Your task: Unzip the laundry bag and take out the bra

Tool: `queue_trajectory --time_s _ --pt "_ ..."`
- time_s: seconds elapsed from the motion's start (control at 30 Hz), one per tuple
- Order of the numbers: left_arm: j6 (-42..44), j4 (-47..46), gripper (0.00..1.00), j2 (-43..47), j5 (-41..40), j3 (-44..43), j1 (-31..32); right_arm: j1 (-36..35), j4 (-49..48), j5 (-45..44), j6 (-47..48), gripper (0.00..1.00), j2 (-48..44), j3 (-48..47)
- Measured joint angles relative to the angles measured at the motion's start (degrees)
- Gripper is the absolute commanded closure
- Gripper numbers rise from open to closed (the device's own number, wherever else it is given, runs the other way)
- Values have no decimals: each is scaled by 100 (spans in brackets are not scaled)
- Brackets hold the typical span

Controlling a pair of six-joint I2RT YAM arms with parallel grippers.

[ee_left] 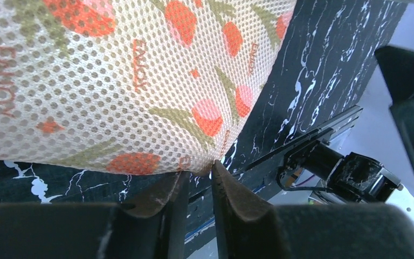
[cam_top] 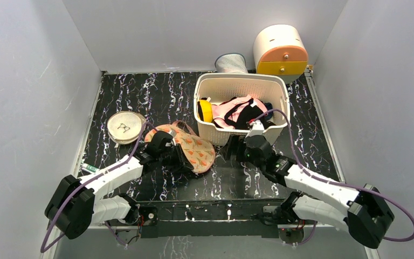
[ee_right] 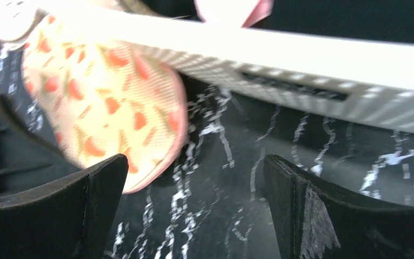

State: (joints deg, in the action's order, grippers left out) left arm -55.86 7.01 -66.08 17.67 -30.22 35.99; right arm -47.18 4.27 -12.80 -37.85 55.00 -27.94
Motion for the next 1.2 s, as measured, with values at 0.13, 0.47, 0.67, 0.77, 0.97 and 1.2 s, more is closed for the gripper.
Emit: queue_trajectory --time_s 0.13,0.47,0.67,0.77,0.97,1.2 --pt "210 339 62 -50 -76 -170 4 542 -225 166 208 3 455 0" --pt "1530 1849 11 551 -706 -1451 11 1246 -911 269 531 4 1604 -210" --pt "3143 2138 3 483 -802 -2098 15 1502 -901 540 636 4 1718 -431" --pt "4424 1661 2 754 -507 -1582 37 1499 -741 859 629 4 1543 -407" --pt "7180 1268 9 1808 507 -450 136 1495 -577 1392 678 3 667 -221" --pt "9101 846 35 1307 841 -151 658 1495 -446 1663 732 3 -33 140"
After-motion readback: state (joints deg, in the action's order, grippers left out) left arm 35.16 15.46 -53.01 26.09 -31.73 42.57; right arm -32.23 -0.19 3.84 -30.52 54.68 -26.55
